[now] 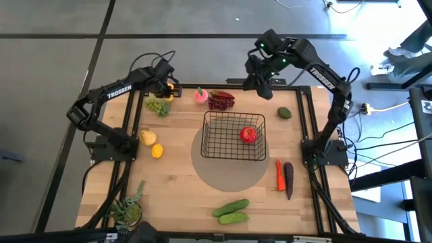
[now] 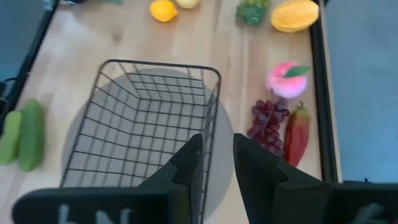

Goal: Build produce basket
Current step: Put the yellow star fruit into the black wire basket

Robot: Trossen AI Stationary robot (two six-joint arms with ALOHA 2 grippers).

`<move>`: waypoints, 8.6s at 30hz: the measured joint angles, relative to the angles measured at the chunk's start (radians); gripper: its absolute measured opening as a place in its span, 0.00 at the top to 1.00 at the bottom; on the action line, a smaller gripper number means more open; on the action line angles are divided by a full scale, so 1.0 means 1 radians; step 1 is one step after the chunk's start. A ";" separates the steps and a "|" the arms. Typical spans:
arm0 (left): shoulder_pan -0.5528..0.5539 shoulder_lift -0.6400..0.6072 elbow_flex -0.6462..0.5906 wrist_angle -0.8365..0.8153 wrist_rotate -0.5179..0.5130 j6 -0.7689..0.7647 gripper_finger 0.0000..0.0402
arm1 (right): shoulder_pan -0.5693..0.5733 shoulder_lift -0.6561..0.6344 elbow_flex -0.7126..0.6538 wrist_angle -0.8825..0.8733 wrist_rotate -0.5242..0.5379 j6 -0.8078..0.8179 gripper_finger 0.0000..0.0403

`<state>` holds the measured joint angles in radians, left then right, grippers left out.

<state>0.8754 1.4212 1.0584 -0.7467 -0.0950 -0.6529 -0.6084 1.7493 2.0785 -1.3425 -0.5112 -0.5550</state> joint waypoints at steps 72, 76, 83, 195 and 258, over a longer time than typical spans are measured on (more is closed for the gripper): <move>0.029 0.174 0.000 0.162 -0.205 0.085 0.73 | -0.005 0.000 -0.042 0.036 0.126 -0.076 0.79; 0.027 0.193 0.000 0.169 -0.202 0.088 0.73 | -0.005 0.000 -0.042 0.036 0.126 -0.076 0.79; 0.027 0.225 0.000 0.172 -0.242 0.093 0.73 | -0.005 0.000 -0.042 0.036 0.126 -0.075 0.79; -0.127 -0.080 -0.041 0.251 -0.194 0.376 0.98 | -0.005 -0.031 -0.042 0.010 0.223 -0.078 0.79; -0.624 0.373 -0.041 0.923 0.254 0.691 0.97 | -0.004 -0.175 -0.042 0.102 0.230 0.050 0.79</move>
<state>0.2512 1.7939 1.0172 0.1761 0.1594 0.0378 -0.6128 1.5745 2.0361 -1.2407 -0.2810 -0.5053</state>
